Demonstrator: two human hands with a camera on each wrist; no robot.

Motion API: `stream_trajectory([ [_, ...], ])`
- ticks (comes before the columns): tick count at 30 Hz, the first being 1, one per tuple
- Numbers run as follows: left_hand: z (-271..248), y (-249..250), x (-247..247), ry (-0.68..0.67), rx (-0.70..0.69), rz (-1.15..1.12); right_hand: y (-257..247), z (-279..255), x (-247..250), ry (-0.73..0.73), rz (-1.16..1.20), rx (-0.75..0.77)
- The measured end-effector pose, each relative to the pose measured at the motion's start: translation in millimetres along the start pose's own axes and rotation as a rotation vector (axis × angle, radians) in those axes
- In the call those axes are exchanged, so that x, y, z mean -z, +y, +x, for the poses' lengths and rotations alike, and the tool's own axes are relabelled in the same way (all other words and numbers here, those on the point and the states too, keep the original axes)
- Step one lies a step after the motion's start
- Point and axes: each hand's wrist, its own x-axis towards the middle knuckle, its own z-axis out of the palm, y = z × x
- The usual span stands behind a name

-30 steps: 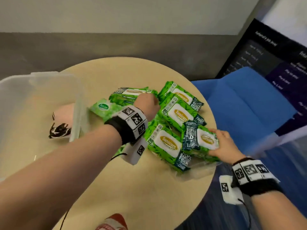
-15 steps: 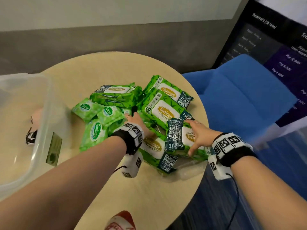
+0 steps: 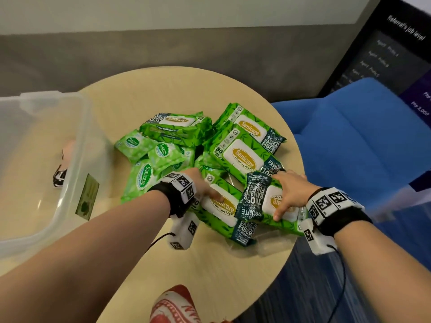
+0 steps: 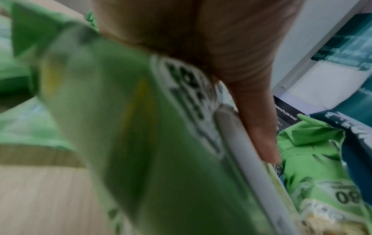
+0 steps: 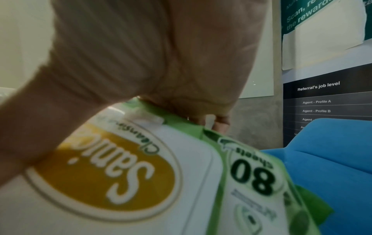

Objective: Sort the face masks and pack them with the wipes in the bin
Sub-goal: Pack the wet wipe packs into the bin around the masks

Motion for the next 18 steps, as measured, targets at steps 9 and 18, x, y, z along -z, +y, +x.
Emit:
stream_trajectory([
  [9,-13,-5,-12,0.078,-0.099,-0.146,3,-25,-15,0.065,0.329,0.075],
  [18,-53,-19,12,0.301,-0.192,-0.249,-6,-55,-7,0.322,0.523,0.133],
])
